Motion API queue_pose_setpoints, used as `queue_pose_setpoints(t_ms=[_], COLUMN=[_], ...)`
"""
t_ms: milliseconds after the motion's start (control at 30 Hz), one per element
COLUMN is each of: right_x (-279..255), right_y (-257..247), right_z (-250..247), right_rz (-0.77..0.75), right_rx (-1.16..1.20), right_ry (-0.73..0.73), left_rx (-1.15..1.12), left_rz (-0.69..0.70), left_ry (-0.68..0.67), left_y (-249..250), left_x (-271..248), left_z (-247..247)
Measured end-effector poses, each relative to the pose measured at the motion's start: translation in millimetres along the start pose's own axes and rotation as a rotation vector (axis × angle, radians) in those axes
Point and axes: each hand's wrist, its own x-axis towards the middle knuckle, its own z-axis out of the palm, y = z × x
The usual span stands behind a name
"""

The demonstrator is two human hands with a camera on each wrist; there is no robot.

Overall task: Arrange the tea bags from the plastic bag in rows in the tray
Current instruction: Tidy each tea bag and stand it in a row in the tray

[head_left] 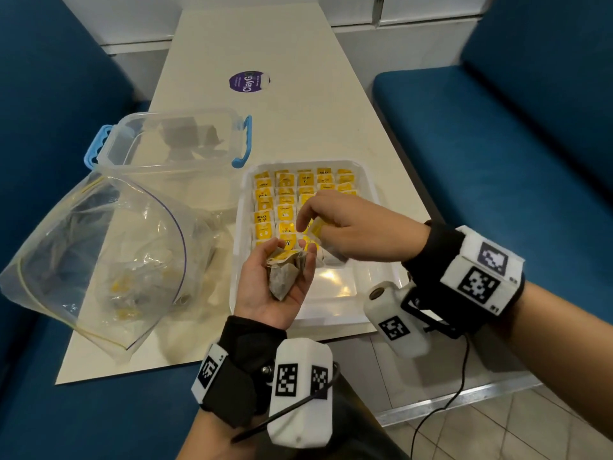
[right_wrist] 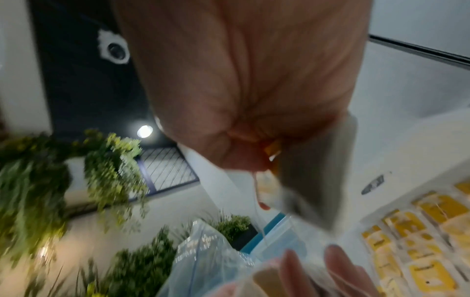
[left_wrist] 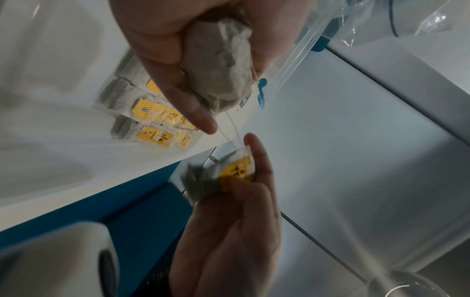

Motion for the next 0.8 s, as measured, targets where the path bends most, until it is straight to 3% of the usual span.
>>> queue_pose_setpoints(t_ms=[233, 367, 467, 600, 800], right_x=[-7, -11, -10, -6, 6], right_y=[19, 31, 40, 51, 69], right_z=[-15, -24, -28, -29, -20], right_rz=[0.025, 0.065, 0.111, 0.15, 0.172], right_rx=[0.066, 0.012, -0.078, -0.123, -0.253], right_ry=[0.245, 0.187, 0.221, 0.07, 0.059], left_rx=[0.011, 0.009, 0.011, 0.017, 0.03], left_rz=[-0.033, -0.043, -0.018, -0.005, 0.024], left_ry=[0.051, 0.039, 0.02, 0.013, 0.031], left_y=[4, 6, 6, 4, 4], left_x=[3, 3, 2, 1, -1], left_z=[-9, -14, -13, -13, -14])
